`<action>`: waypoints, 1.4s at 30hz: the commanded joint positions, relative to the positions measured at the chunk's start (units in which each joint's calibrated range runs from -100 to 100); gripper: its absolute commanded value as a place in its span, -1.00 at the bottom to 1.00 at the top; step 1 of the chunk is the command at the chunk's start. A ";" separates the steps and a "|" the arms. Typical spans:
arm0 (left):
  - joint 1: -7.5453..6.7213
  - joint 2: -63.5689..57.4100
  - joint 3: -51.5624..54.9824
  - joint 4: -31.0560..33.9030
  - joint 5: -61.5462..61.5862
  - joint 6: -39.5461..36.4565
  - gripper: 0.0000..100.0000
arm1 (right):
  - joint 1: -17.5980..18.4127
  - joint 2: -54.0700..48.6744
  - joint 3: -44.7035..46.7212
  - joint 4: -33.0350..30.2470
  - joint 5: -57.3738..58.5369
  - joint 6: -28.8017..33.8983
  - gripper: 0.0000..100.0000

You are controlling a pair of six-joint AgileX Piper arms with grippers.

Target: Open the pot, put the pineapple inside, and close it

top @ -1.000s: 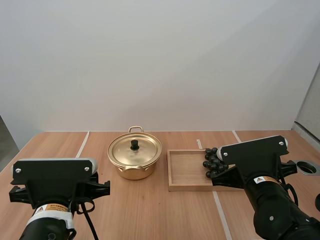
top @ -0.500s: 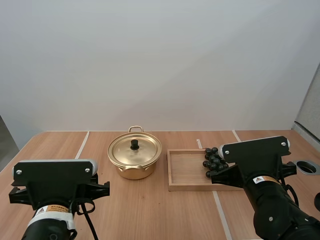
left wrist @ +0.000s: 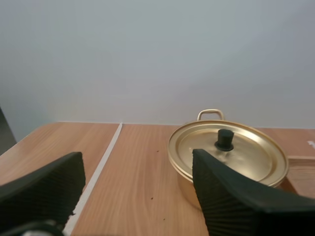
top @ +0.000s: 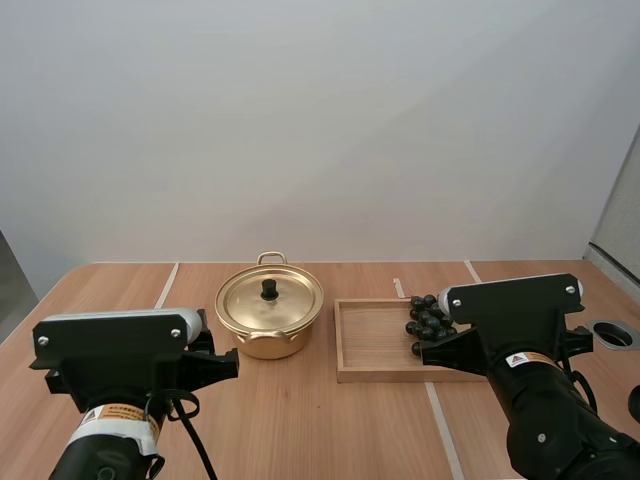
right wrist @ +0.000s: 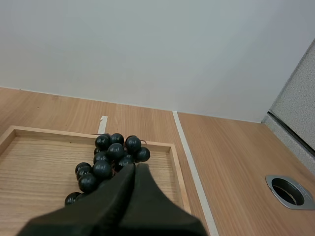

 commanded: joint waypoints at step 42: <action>-0.12 -0.35 0.20 -22.47 8.02 32.38 -1.00 | 1.83 -29.18 2.80 0.42 32.05 10.87 -1.00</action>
